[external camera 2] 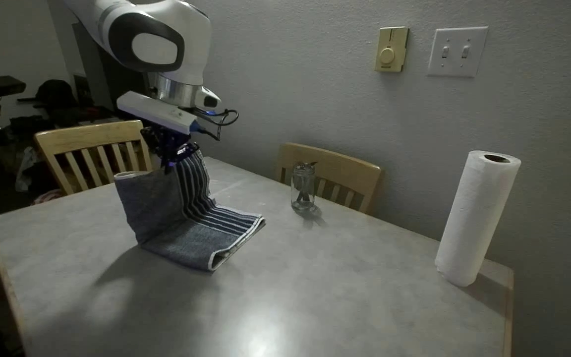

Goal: Fold the towel

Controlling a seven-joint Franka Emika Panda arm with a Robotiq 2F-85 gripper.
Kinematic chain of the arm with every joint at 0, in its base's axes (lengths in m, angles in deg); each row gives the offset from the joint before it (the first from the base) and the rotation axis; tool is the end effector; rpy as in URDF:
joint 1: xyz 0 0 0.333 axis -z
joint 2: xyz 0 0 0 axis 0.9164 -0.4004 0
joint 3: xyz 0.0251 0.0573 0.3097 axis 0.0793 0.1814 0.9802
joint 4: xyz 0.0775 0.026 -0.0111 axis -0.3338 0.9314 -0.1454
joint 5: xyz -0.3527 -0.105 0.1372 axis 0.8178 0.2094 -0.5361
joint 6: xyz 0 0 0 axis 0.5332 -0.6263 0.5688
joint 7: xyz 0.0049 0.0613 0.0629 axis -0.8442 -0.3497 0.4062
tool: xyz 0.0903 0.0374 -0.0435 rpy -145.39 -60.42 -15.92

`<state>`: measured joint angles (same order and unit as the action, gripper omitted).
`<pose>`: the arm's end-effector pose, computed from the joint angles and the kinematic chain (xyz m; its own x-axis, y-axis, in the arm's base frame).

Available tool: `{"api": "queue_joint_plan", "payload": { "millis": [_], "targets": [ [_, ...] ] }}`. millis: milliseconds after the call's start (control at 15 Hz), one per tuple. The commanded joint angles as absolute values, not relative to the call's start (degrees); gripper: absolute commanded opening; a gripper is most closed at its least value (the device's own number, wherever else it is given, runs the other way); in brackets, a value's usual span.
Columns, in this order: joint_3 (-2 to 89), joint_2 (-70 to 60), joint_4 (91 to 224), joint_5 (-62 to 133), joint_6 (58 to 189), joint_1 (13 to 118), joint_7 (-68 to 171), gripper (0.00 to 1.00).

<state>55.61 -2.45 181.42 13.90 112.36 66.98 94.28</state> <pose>0.5713 0.0889 0.3214 0.8291 0.5564 0.0552 0.5444 -0.7808 -0.3067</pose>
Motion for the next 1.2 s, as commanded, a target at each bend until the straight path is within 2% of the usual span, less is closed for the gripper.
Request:
{"api": "queue_joint_plan", "payload": {
  "millis": [0, 667, 1133],
  "targets": [
    [55.34, -1.92, 182.82, 11.84, 112.0, 68.73, 101.63, 0.01],
    [54.08, -13.35, 180.71, 10.06, 112.27, 73.13, 115.47, 0.01],
    [52.25, -14.83, 176.78, 13.07, 109.76, 75.43, 116.69, 0.01]
  ]
}}
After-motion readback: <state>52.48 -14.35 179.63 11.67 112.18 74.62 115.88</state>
